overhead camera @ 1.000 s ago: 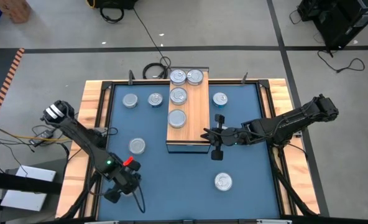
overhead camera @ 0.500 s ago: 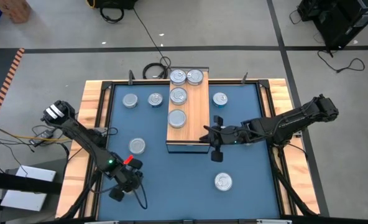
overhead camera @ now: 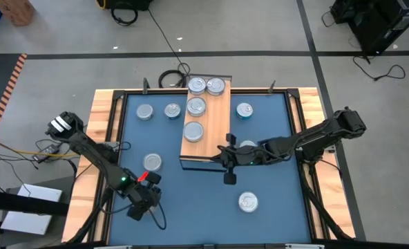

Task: Stack canned seafood by type on shelf
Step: Put the yellow-blue tuna can on the shelf

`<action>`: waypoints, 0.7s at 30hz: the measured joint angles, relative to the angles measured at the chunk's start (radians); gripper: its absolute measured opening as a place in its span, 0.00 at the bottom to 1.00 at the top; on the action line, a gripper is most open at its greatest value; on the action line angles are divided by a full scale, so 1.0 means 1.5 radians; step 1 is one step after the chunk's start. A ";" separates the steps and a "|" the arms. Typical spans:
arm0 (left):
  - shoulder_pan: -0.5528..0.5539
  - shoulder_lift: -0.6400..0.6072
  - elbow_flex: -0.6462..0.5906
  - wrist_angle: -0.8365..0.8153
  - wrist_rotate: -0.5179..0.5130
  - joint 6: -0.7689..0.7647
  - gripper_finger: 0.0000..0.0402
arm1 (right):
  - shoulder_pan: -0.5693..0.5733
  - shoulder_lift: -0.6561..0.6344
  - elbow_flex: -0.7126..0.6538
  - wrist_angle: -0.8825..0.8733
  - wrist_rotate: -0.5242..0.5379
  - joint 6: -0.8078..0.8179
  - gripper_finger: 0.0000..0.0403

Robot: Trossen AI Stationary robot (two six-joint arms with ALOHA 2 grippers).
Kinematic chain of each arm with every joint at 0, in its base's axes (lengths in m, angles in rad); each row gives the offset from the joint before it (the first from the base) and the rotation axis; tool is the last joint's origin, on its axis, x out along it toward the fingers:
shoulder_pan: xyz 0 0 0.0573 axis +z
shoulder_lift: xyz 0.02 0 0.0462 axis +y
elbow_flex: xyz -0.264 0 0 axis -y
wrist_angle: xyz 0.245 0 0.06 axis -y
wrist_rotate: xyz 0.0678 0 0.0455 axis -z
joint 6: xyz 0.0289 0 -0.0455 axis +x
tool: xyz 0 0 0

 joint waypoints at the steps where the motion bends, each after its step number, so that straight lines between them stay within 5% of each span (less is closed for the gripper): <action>1: 0.006 0.000 0.000 0.000 -0.008 0.004 0.00 | 0.000 0.002 0.000 0.007 0.000 -0.004 0.02; 13: 0.048 0.010 0.000 0.062 -0.031 0.051 0.00 | 0.037 -0.026 -0.002 -0.023 -0.002 0.017 0.02; 21: 0.067 0.077 0.001 0.152 -0.026 0.104 0.00 | 0.105 -0.037 -0.002 -0.111 0.065 0.095 0.02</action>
